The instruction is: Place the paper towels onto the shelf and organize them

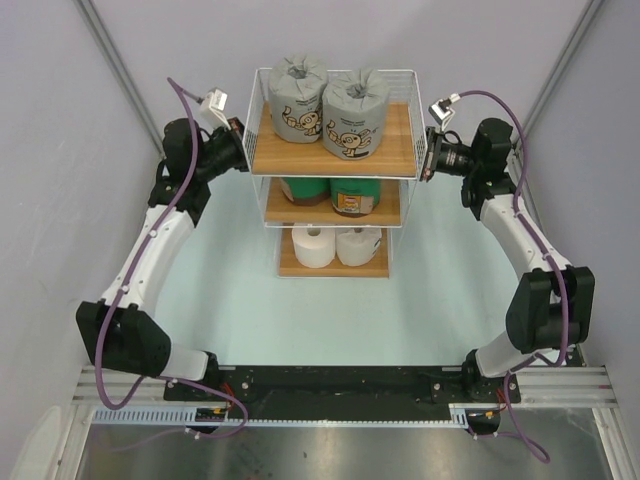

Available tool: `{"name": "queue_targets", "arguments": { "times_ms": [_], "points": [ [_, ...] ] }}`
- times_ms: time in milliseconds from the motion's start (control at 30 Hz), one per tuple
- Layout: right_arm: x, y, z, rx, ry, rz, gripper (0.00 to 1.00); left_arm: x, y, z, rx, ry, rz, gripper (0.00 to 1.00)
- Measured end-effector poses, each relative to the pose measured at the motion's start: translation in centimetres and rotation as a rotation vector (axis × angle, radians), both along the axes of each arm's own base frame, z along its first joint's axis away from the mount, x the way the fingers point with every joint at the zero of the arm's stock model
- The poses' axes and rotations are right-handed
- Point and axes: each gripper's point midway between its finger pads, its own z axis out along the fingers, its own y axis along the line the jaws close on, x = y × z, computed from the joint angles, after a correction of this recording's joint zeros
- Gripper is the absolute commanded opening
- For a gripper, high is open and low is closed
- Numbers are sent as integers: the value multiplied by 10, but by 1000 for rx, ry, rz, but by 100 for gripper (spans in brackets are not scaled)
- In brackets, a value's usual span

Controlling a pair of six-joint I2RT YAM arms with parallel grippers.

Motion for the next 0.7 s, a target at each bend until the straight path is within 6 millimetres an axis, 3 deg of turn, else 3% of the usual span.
{"name": "queue_targets", "arguments": {
  "times_ms": [333,700],
  "points": [
    [17,-18,0,18,17,-52,0,-10,0,0,1,-3,3,0],
    [15,-21,-5,-1,19,-56,0,-11,-1,-1,3,-4,13,0]
  ]
}}
